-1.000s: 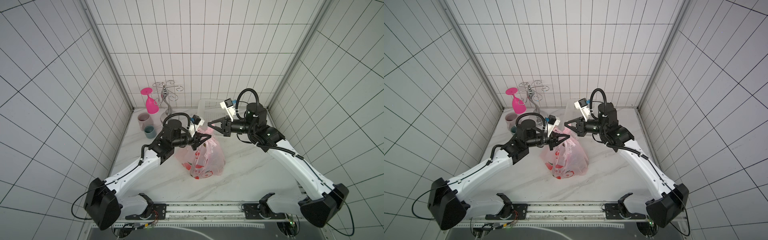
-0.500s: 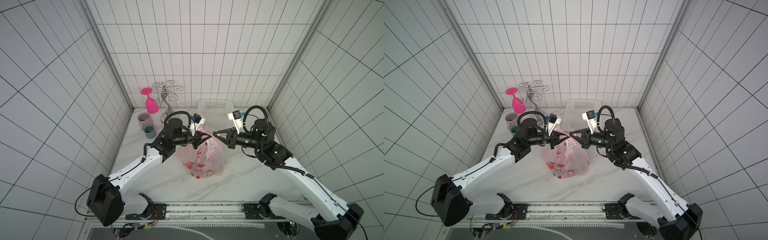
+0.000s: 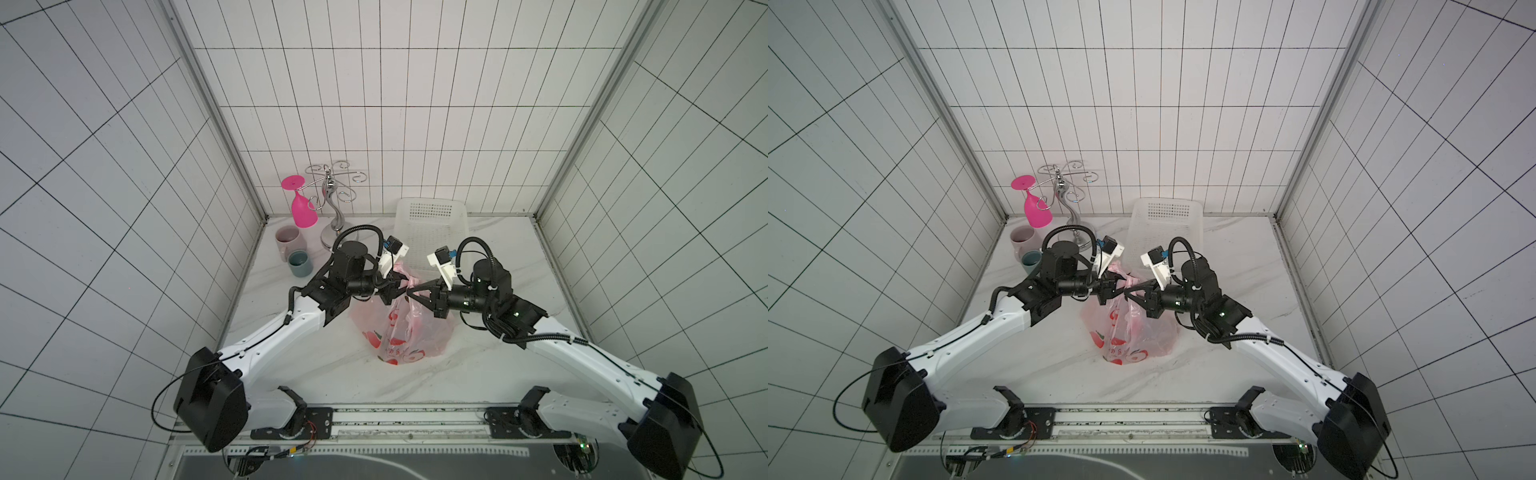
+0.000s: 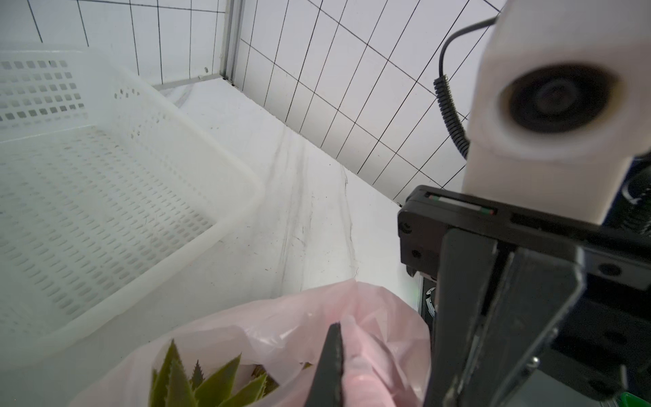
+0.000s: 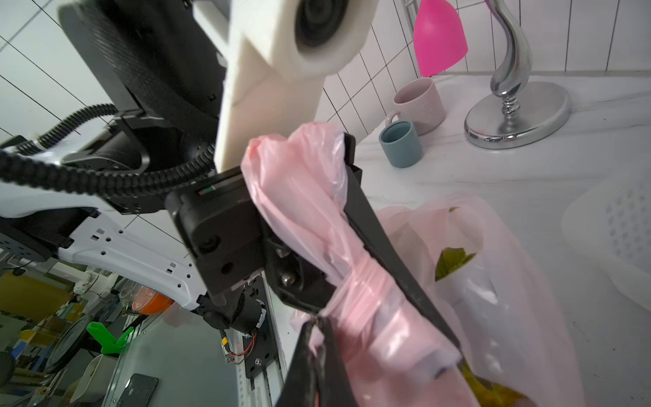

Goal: Place the pineapple into a plastic bag & tie a knot
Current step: Cross the plastic bag at the center of the board.

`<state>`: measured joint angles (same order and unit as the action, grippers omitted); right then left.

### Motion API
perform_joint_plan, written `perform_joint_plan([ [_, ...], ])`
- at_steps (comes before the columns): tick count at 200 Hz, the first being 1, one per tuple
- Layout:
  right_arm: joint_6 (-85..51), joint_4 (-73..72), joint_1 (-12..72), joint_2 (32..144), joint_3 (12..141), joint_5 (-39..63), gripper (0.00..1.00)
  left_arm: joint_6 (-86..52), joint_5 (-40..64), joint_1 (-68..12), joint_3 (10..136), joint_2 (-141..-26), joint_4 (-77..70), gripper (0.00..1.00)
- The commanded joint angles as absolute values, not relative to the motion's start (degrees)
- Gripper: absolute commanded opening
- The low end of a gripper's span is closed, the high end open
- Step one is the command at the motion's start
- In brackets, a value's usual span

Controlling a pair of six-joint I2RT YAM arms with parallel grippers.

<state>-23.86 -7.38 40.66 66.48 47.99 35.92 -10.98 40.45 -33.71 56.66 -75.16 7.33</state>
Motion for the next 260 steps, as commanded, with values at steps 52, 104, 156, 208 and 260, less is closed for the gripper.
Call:
perform_joint_plan([
  [52, -21.85, -0.80, 41.42, 66.99, 59.71, 38.77, 0.00, -9.23, 31.68, -32.03, 57.30, -74.83, 8.69, 0.03],
  [104, -19.20, 6.53, 37.82, 67.06, 72.68, 37.83, 0.00, -9.45, 30.67, -32.07, 56.97, -74.97, 8.79, 0.09],
  [156, -19.81, 6.29, 35.95, 67.41, 74.03, 39.07, 0.00, -9.38, 31.33, -32.05, 56.30, -75.22, 8.75, 0.12],
  [208, -22.35, 1.38, 37.02, 63.43, 66.06, 44.96, 0.00, -10.59, 30.64, -31.86, 58.65, -76.56, 8.64, 0.00],
  [260, -20.70, -0.57, 39.83, 60.99, 52.33, 47.11, 0.00, -13.97, 33.99, -32.07, 61.11, -76.24, 6.51, 0.00],
])
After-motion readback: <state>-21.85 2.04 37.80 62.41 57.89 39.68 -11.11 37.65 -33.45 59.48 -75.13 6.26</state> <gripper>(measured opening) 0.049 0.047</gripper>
